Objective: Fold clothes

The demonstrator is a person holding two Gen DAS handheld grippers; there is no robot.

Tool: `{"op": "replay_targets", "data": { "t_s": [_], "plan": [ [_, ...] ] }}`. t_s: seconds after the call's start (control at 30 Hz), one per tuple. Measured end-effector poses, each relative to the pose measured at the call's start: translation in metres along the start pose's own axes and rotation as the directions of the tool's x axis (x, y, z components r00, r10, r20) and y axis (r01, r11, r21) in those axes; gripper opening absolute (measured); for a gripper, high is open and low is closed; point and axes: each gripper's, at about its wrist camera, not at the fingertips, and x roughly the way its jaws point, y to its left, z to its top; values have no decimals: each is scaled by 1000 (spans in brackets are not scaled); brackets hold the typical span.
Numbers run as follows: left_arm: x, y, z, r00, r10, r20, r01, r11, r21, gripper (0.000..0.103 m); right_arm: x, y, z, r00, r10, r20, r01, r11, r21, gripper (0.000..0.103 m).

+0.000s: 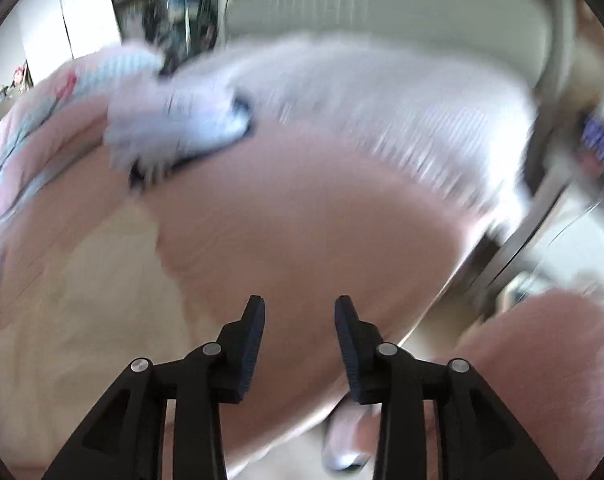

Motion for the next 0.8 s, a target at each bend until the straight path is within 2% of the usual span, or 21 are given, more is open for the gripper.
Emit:
{"op": "replay_targets", "data": {
  "t_s": [0.03,0.1,0.13,0.17,0.23,0.3,0.33,0.37,0.4,0.43,0.47,0.5,0.57,0.6,0.67,0.7,0.73,0.77,0.8],
  "plan": [
    [0,-12,1,999,-44,3,44,998,51,20,-9,-1,2,997,-54,50,55,999,-1,36],
    [2,-43,-1,983,-184,-25,186,972,146,20,-19,18,6,993,17,119,-8,997,-74,36],
    [4,-64,-7,971,-236,-44,240,949,202,21,-19,38,2,992,77,105,-59,985,-162,36],
    [5,-91,-16,955,-286,-73,295,916,271,21,-19,58,-3,987,136,82,-112,962,-250,36],
    [8,-150,-40,915,-375,-150,403,818,411,29,-15,108,-32,975,224,-12,-204,863,-463,36],
    [11,-202,-67,862,-442,-246,504,701,504,41,-12,151,-62,956,274,-109,-280,730,-624,36],
    [15,-223,-80,848,-446,-287,528,657,538,43,-9,169,-78,946,286,-150,-308,663,-682,36],
    [19,-245,-94,837,-439,-326,544,615,570,43,-4,177,-88,948,267,-172,-306,623,-720,36],
    [25,-258,-105,844,-410,-346,535,584,611,44,1,185,-97,951,244,-191,-301,584,-754,36],
    [32,-266,-115,857,-371,-357,513,555,655,44,5,181,-97,954,241,-180,-288,561,-776,40],
    [34,-263,-117,862,-352,-365,505,527,684,44,7,176,-97,956,240,-167,-274,538,-797,44],
    [34,-254,-114,862,-344,-372,504,500,704,45,13,161,-88,964,212,-158,-250,538,-805,61],
    [33,-236,-109,863,-326,-387,501,445,743,41,27,129,-69,982,140,-128,-185,555,-811,63],
    [35,-225,-102,870,-305,-388,491,451,745,37,36,112,-58,990,98,-105,-142,569,-810,63],
    [40,-201,-85,887,-252,-387,462,496,735,38,49,83,-29,984,66,-165,-165,681,-714,67],
    [38,-197,-78,894,-245,-376,448,521,727,39,56,69,-14,979,55,-198,-174,733,-658,64],
    [35,-197,-72,900,-246,-359,434,546,717,39,52,72,-11,988,43,-148,-133,721,-680,61],
    [27,-203,-71,907,-266,-325,420,550,722,39,42,81,-14,993,72,-90,-114,694,-711,60],
    [19,-213,-74,893,-315,-321,446,529,723,39,34,95,-22,986,127,-105,-164,675,-719,60]
  ]
}}
